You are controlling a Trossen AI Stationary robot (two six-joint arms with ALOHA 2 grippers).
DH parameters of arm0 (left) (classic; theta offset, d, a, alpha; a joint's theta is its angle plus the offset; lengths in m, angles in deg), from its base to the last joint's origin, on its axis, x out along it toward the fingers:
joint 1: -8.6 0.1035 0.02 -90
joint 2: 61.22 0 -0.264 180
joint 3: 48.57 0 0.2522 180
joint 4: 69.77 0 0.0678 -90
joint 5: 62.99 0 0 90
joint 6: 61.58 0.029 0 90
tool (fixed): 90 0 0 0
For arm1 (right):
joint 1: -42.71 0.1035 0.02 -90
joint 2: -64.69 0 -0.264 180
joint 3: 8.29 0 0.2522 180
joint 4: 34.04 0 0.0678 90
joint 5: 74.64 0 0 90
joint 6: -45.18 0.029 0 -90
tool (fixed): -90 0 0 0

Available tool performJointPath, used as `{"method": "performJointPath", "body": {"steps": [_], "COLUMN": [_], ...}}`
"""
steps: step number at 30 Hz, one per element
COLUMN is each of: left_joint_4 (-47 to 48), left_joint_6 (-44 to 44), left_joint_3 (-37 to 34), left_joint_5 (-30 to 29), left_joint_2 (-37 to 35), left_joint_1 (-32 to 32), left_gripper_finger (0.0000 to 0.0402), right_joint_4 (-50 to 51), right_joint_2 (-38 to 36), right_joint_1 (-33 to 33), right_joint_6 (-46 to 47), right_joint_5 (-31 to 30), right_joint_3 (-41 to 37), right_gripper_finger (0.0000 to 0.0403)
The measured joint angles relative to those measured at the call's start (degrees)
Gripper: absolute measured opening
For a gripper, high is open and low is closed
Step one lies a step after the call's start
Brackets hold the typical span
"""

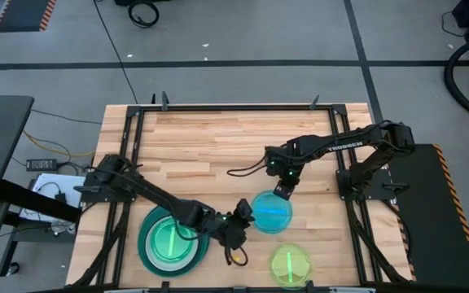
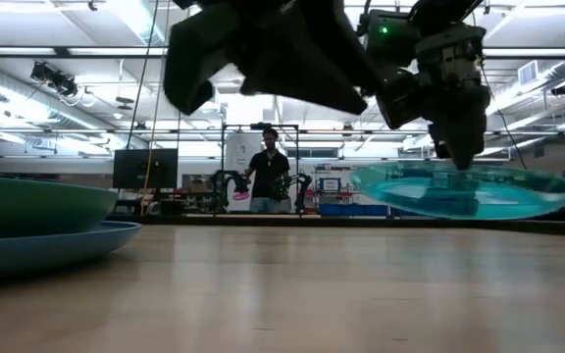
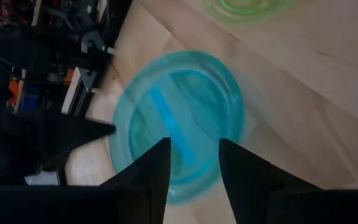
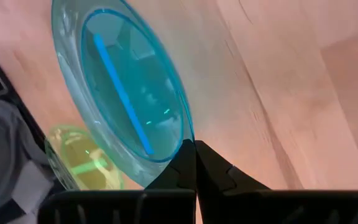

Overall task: Stack plastic plates
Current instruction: Stack the transparent blue plate on the transparent green plate

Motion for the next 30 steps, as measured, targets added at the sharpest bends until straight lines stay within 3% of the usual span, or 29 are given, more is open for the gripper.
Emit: {"method": "performJointPath", "body": {"steps": [12,17,30], "left_joint_4": [7.42,6.44,6.75], "left_joint_6": [3.44,9.19,11.82], "left_joint_3": [2.58,2.71,2.71], "left_joint_5": [0.59,0.62,0.71], "left_joint_2": [3.98,4.2,4.23], "left_joint_1": [1.13,1.15,1.64], "left_gripper_finger": [0.0142,0.0142,0.0141], "right_joint_4": [-3.58,-3.56,-4.47], "right_joint_2": [0.0,0.0,0.0], "right_joint_1": [0.0,0.0,0.0], "right_joint_6": [1.05,0.89,1.29], "right_joint_5": [2.16,2.97,3.6], "right_joint_3": [0.0,0.0,0.0], "right_gripper_finger": [0.0002,0.0002,0.0002]}}
